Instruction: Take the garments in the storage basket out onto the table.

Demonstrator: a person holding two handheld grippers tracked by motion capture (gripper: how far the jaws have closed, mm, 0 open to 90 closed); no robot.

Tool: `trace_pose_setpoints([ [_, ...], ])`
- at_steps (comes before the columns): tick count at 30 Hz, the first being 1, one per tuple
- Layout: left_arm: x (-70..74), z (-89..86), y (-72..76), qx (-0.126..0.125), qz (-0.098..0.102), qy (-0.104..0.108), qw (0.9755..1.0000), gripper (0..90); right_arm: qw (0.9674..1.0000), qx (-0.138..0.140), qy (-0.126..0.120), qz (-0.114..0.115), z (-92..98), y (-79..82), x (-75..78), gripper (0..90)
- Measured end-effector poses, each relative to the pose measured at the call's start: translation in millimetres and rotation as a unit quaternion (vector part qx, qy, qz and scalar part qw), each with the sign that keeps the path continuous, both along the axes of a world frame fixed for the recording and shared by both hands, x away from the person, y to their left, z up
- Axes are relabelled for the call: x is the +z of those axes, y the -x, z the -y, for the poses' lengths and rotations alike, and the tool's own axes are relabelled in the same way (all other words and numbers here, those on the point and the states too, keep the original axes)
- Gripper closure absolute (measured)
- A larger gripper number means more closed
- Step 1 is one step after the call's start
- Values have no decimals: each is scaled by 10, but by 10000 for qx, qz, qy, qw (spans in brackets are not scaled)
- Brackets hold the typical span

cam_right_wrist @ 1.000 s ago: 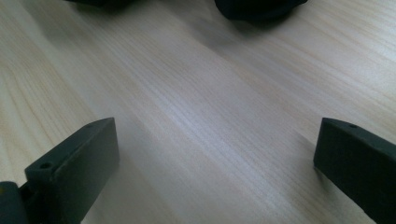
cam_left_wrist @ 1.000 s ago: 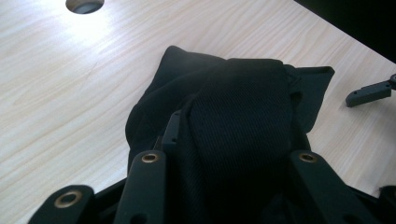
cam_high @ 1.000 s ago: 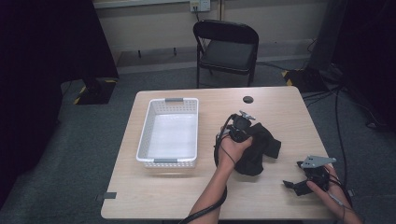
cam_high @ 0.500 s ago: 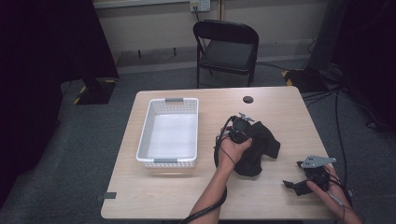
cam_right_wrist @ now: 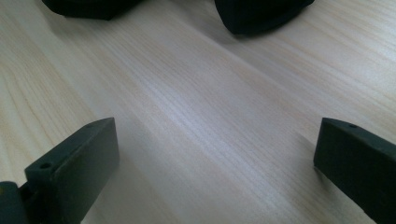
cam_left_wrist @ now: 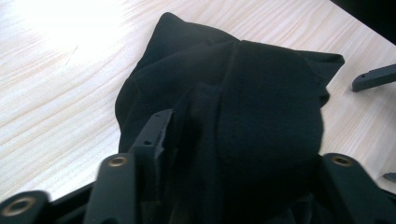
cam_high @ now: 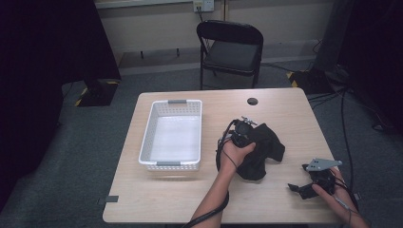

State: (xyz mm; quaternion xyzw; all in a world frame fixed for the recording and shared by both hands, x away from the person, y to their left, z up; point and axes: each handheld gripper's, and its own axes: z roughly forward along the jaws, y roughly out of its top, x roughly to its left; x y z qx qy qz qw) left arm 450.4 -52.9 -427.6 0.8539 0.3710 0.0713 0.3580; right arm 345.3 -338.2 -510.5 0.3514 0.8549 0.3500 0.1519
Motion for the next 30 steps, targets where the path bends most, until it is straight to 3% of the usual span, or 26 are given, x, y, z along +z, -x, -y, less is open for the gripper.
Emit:
trace_pose_setpoints([
  [9,-29,-23,1,90,-70,-47,9999,310,10000,1,1,-1,0,0,0,0],
  [12,-35,-23,4,171,-111,21,9998,204,10000,1,1,-1,0,0,0,0],
  [18,-31,-33,7,115,-188,49,9997,107,10000,2,3,0,0,0,0,0],
  [30,52,-41,56,-67,-152,72,9998,51,10000,1,2,2,0,0,0,0],
])
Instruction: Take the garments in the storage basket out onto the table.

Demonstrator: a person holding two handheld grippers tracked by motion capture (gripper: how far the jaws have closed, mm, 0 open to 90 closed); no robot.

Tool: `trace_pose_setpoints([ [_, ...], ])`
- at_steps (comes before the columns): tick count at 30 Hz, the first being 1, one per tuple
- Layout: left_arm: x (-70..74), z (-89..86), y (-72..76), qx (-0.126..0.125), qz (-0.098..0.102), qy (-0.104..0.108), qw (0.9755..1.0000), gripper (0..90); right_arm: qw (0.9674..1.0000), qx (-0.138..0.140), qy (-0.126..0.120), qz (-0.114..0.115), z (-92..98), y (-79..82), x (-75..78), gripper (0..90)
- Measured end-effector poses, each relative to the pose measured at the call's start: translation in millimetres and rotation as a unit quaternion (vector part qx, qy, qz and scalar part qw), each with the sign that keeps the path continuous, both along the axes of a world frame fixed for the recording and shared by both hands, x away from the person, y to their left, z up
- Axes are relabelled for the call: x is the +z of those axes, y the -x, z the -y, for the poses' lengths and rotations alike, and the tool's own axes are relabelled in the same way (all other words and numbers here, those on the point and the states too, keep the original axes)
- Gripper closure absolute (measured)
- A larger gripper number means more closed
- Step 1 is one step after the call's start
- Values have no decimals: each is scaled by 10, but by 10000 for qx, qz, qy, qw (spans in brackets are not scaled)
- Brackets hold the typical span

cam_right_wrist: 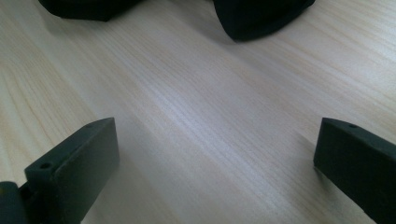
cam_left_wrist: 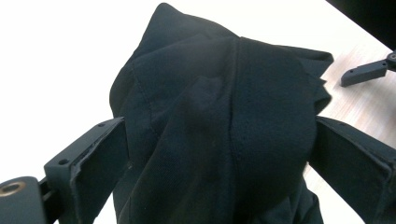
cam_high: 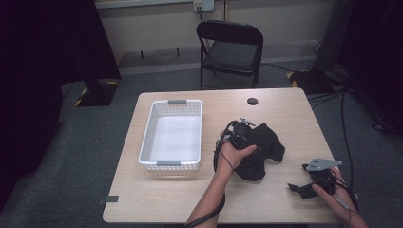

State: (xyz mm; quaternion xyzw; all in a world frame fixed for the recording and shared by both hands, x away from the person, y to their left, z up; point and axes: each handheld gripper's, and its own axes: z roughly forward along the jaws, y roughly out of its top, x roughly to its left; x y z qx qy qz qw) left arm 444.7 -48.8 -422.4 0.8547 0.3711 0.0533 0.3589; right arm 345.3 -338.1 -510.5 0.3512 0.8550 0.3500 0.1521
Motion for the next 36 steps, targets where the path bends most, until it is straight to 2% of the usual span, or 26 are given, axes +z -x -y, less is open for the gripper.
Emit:
trace_pose_setpoints([
  [7,77,13,26,-45,114,-30,9999,30,10000,-1,0,-1,0,0,0,0],
  [10,100,20,35,-111,136,-108,9998,31,10000,-1,0,-2,0,0,0,0],
  [11,111,20,47,-149,201,-143,9996,30,10000,0,0,-2,0,0,0,0],
  [14,113,13,57,-196,173,-68,9996,31,10000,-2,0,-2,0,0,0,0],
  [17,117,7,61,-192,202,-128,9995,31,10000,0,0,-2,0,0,0,0],
  [36,187,-106,110,-250,175,19,9995,35,10000,-1,-1,-3,0,0,0,0],
])
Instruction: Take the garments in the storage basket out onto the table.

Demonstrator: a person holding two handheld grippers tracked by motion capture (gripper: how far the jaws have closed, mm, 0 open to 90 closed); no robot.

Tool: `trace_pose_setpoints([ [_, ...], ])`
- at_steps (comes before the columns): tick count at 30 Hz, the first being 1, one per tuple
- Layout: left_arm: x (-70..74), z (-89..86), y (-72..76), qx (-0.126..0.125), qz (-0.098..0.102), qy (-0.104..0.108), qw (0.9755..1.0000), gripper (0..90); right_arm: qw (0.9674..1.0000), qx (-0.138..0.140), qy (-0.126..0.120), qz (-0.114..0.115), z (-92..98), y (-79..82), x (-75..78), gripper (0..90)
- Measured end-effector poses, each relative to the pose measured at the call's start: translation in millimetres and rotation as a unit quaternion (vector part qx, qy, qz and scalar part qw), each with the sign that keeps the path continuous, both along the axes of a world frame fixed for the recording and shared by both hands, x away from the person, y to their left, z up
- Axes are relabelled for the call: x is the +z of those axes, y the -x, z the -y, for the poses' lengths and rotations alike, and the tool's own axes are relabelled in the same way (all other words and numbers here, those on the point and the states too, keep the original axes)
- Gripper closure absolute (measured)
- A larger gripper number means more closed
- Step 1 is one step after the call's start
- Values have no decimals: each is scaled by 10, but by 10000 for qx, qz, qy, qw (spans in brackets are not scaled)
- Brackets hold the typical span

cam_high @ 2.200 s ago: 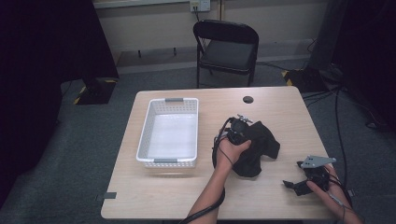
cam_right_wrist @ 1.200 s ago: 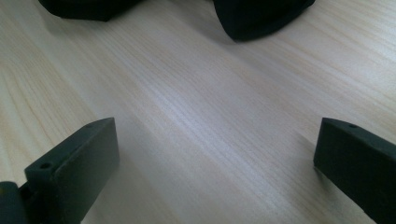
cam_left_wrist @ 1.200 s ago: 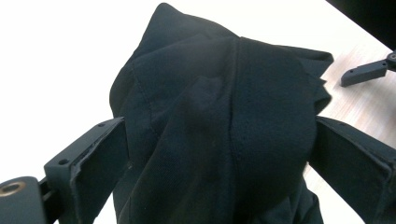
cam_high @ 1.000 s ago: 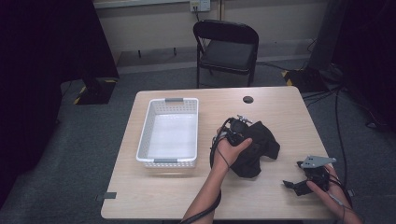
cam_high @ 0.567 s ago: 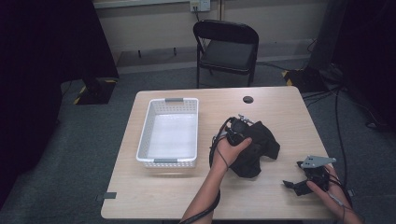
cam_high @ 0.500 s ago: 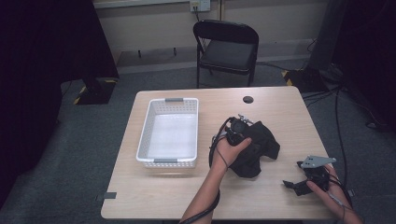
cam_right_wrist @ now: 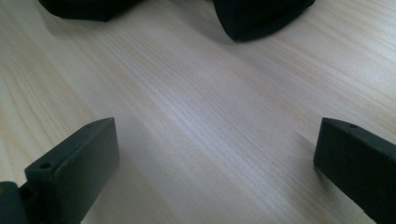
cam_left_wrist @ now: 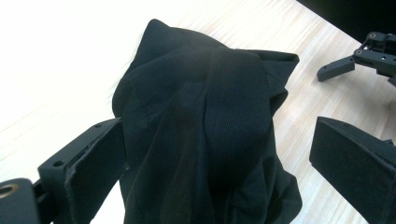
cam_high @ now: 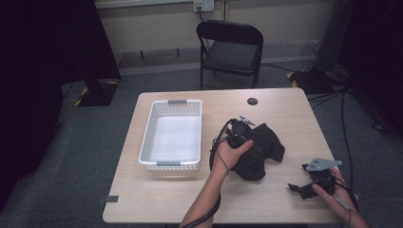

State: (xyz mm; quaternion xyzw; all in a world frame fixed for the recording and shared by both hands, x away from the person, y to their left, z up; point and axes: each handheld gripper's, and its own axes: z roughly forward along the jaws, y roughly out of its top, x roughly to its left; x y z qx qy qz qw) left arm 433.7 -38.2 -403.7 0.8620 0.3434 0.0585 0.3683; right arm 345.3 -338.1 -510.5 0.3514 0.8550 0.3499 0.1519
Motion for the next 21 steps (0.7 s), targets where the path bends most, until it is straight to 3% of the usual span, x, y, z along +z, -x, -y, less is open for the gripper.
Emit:
trace_pose_setpoints([
  [21,-57,-136,61,-52,-62,177,9998,35,10000,-1,0,-1,0,0,0,0],
])
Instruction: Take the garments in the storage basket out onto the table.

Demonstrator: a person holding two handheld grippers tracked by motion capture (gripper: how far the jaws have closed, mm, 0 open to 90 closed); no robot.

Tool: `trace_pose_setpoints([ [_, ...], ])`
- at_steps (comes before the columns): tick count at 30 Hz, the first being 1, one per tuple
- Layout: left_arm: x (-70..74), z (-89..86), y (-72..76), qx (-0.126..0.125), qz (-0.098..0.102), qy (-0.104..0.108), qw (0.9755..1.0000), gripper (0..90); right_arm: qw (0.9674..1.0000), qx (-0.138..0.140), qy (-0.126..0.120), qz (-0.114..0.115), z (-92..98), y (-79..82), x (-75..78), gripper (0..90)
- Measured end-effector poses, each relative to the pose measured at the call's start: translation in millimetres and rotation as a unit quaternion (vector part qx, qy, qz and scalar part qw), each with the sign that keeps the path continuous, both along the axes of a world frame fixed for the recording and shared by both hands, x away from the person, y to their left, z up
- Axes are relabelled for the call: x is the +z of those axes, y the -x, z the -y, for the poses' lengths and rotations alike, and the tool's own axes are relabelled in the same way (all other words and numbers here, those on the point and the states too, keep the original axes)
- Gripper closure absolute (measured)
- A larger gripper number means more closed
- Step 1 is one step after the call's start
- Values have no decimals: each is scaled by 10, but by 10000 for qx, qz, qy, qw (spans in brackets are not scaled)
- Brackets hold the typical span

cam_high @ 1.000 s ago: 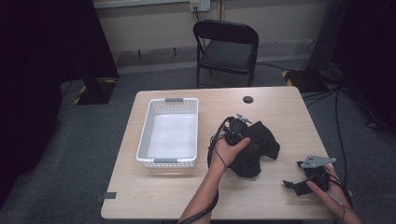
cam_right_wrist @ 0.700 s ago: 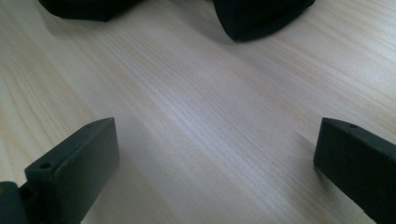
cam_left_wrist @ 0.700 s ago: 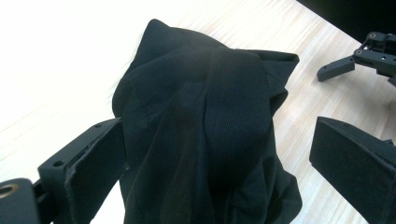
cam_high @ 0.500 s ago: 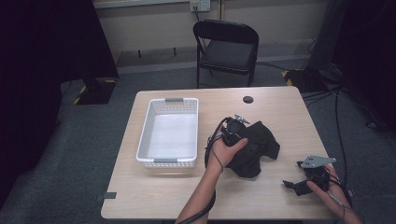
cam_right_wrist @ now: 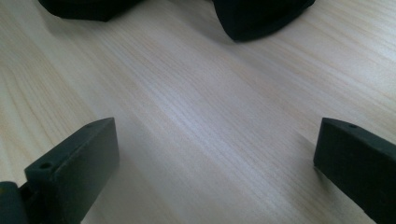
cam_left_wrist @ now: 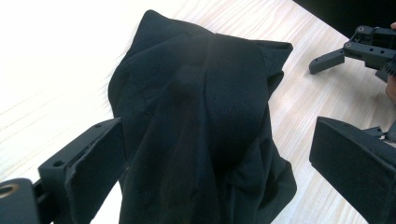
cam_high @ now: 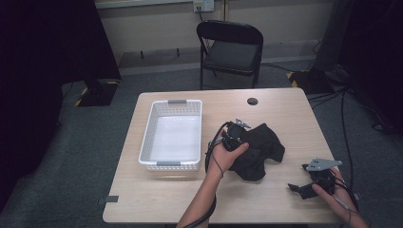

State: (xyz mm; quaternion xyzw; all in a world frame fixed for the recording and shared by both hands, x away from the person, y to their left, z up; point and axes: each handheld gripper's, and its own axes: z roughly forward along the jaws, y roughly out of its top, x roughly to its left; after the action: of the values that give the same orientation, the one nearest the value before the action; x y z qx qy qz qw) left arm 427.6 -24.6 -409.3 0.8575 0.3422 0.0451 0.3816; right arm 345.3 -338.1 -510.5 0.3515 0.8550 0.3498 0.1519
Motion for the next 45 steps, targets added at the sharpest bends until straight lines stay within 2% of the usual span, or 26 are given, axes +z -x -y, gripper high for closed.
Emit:
trace_pose_setpoints([
  [30,-98,-249,139,61,-51,88,9999,38,10000,-1,0,0,0,0,0,0],
  [45,-86,-349,244,-28,-57,104,9999,37,10000,-3,0,-2,-1,0,0,0],
])
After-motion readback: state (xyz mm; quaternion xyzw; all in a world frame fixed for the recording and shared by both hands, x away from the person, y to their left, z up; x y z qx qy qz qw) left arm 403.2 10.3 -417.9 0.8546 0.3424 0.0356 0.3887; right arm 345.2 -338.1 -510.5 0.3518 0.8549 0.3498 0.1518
